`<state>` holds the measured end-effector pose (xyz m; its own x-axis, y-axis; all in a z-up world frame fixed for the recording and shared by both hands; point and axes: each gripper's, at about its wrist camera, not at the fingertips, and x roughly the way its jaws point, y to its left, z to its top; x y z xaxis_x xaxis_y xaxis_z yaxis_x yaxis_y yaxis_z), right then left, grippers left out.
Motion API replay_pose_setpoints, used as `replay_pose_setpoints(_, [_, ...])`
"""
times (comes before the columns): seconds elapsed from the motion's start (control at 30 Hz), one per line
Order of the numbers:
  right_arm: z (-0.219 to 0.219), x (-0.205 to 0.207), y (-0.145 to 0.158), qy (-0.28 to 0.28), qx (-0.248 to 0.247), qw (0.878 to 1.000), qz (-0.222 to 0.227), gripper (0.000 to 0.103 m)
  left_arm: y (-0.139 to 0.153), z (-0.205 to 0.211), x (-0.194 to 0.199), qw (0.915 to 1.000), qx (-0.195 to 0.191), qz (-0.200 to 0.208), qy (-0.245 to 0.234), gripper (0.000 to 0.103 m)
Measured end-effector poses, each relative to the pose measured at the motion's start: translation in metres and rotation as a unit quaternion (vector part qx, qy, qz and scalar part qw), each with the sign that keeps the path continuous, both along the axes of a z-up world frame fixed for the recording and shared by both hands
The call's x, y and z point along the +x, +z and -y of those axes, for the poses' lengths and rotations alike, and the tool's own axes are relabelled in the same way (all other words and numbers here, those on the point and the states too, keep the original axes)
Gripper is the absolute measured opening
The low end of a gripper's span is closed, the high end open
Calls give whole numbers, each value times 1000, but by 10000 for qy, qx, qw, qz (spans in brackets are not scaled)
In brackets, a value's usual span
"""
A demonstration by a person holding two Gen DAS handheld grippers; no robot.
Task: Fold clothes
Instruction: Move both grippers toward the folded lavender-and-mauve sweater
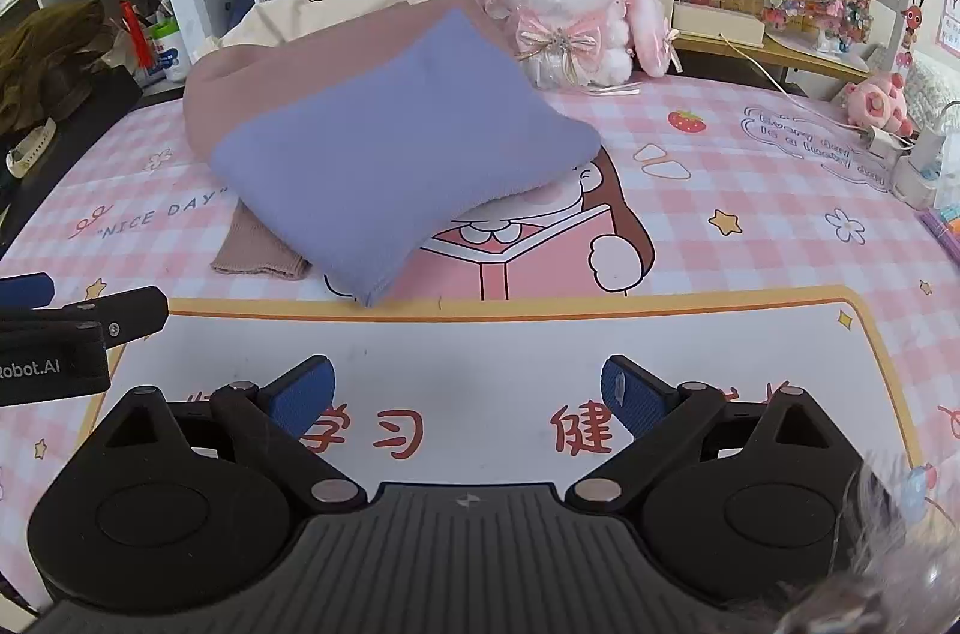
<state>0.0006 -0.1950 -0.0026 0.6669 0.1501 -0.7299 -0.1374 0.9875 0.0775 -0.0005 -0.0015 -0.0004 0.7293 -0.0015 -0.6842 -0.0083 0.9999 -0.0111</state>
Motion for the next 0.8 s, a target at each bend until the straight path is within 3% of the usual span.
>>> replay_pose_setpoints(0.8, [0, 3, -1, -47, -12, 10000, -38, 97, -6, 9, -1, 9998, 127, -165, 21, 103])
